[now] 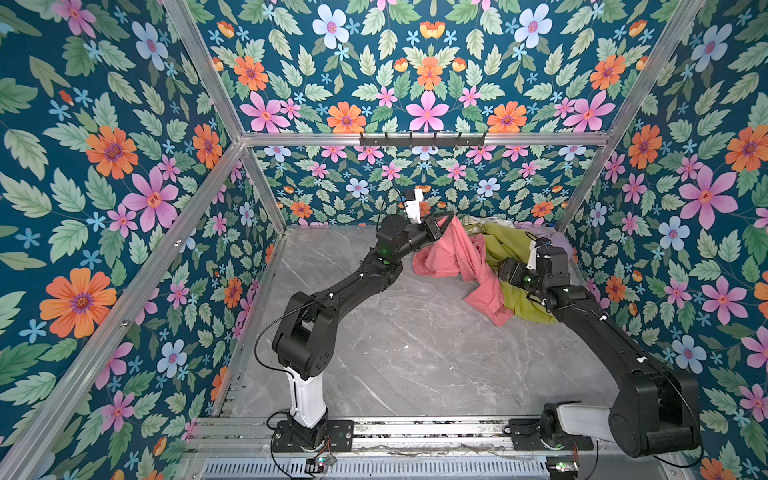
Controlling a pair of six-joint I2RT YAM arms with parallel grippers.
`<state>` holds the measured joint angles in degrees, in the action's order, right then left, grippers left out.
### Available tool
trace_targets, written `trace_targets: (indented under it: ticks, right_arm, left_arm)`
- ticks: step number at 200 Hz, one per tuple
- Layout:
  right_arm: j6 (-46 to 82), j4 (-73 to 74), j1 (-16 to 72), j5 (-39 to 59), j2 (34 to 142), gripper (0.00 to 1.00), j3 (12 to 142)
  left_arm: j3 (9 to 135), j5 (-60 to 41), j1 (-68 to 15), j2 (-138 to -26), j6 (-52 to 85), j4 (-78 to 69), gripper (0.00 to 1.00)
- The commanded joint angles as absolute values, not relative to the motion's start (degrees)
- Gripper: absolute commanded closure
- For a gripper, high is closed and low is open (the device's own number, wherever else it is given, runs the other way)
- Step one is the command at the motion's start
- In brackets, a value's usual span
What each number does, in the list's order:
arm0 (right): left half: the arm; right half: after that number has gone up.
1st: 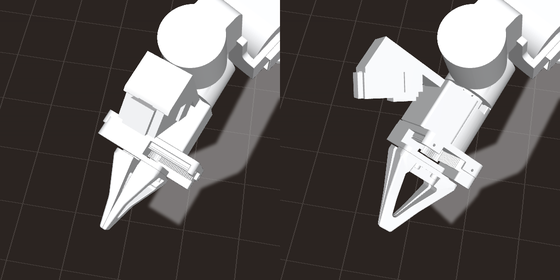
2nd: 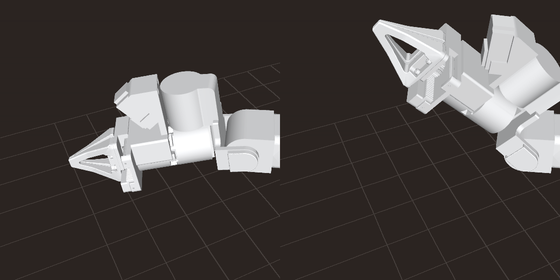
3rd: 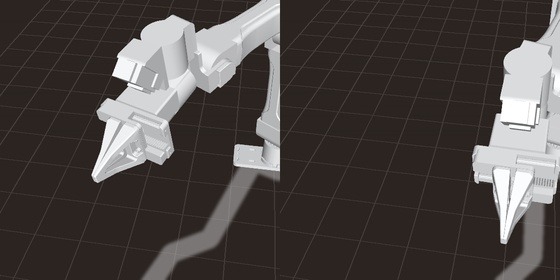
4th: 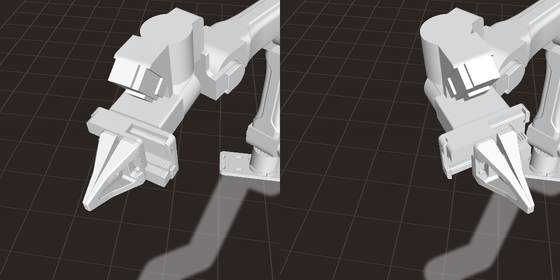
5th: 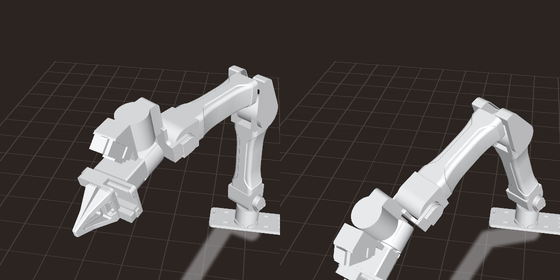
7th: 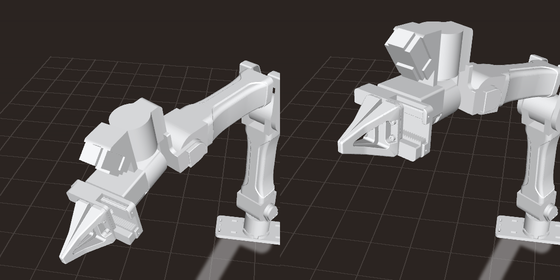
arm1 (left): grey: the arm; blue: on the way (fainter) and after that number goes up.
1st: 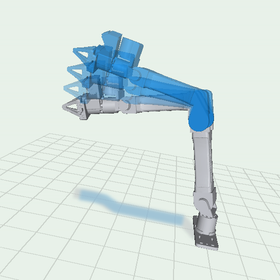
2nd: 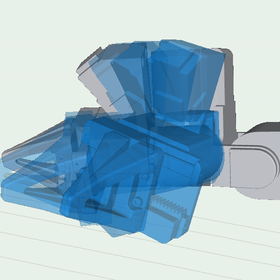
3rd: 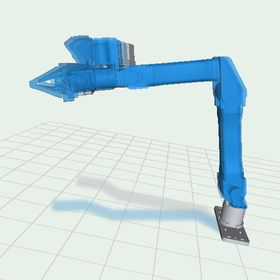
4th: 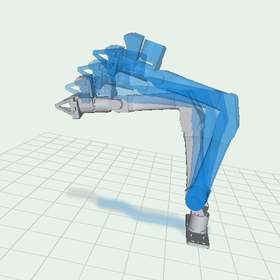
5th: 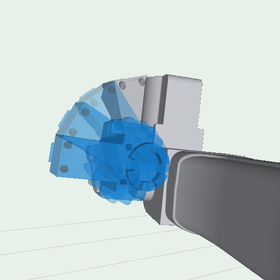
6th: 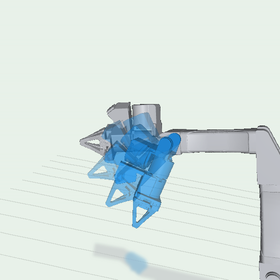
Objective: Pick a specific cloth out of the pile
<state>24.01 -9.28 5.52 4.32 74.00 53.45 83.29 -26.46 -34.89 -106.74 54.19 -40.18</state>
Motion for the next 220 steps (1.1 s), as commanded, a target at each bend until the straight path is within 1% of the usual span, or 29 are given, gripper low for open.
trace_targets:
  ticks: [1,41,81,220]
  right_arm:
    - [24.52,-9.76,5.6,5.9,72.78,0.01,52.76]
    - [24.7,-9.87,5.57,7.63,70.36,0.01,50.39]
    - [24.72,-9.67,5.57,7.19,68.51,0.01,47.96]
    - [25.62,-9.45,5.56,8.58,64.96,0.01,47.73]
  left_arm:
    - [83.7,-27.05,-34.73,-105.83,55.33,-43.56,1.0]
    - [85.67,-27.78,-34.45,-104.8,55.18,-40.89,1.0]
    - [87.08,-27.91,-34.02,-103.79,55.13,-39.88,1.0]
    - [90.44,-28.21,-32.43,-101.21,54.24,-36.83,1.0]
